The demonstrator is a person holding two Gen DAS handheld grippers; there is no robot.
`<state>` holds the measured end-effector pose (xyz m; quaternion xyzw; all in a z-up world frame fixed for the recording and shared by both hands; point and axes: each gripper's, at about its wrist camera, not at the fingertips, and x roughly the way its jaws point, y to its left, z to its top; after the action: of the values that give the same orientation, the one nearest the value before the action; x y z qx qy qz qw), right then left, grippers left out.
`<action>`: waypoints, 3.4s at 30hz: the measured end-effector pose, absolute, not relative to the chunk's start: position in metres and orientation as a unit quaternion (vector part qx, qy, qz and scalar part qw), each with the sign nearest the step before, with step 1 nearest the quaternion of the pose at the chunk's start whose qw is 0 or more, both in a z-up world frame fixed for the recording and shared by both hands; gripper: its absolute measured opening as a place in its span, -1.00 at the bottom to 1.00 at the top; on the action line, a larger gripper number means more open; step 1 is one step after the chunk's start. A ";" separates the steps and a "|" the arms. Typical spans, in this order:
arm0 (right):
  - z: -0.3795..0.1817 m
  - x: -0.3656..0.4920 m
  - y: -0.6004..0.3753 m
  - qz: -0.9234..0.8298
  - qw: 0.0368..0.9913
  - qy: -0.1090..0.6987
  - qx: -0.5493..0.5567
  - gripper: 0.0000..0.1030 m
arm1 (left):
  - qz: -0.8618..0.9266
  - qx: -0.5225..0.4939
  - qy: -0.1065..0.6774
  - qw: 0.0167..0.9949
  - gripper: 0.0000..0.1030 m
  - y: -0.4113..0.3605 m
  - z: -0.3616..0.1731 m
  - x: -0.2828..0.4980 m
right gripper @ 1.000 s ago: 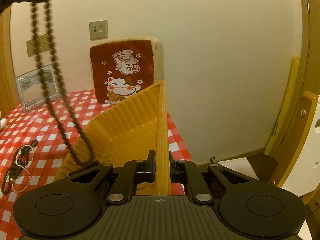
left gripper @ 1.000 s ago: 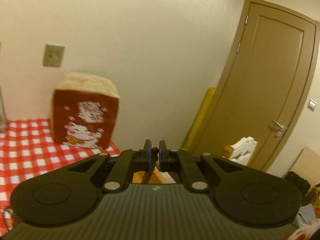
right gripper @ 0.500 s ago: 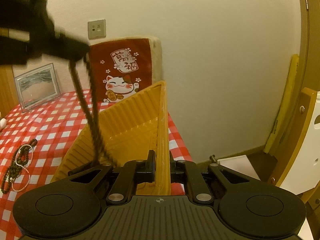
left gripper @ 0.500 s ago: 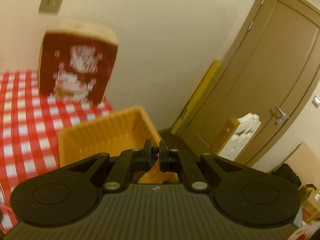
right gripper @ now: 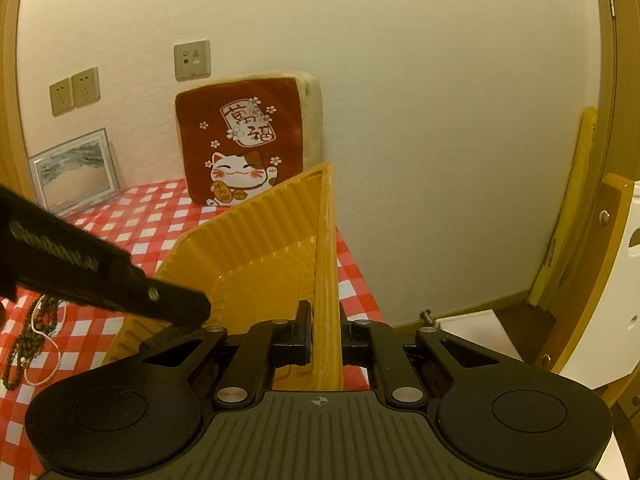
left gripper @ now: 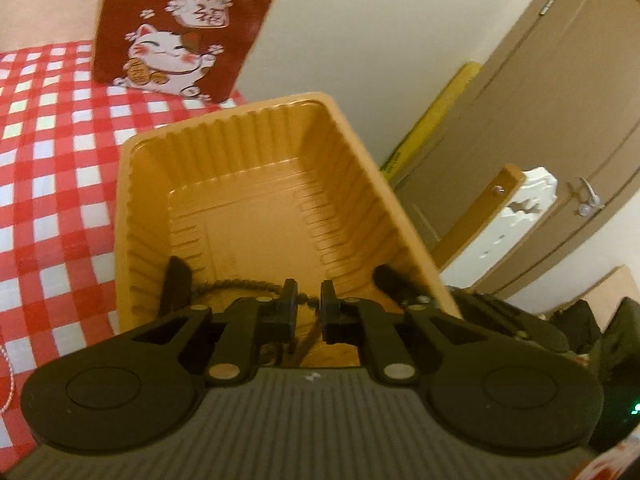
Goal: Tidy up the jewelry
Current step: 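Lower the dark bead strand into the tray and open the left gripper, then grasp the dark bead strand tangled with the pearl string using the left gripper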
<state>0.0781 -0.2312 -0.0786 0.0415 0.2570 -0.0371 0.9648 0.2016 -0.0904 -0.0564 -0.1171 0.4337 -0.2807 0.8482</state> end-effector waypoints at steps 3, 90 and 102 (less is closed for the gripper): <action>-0.079 0.078 -0.232 -0.037 0.964 0.258 0.044 -0.82 | -0.273 -0.117 0.433 0.851 -0.76 -0.086 -0.056 0.202; -0.086 0.088 -0.235 -0.044 0.958 0.280 0.035 -0.83 | -0.015 0.009 0.397 0.918 -1.00 0.087 -0.120 0.133; -0.086 0.087 -0.235 -0.044 0.958 0.280 0.034 -0.83 | -0.033 0.018 0.410 0.911 -0.81 0.089 -0.128 0.144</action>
<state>0.0874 -0.2355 -0.0856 0.0339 0.2805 -0.0439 0.9583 0.1442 0.0894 -0.1280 0.0183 0.4098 -0.0328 0.9114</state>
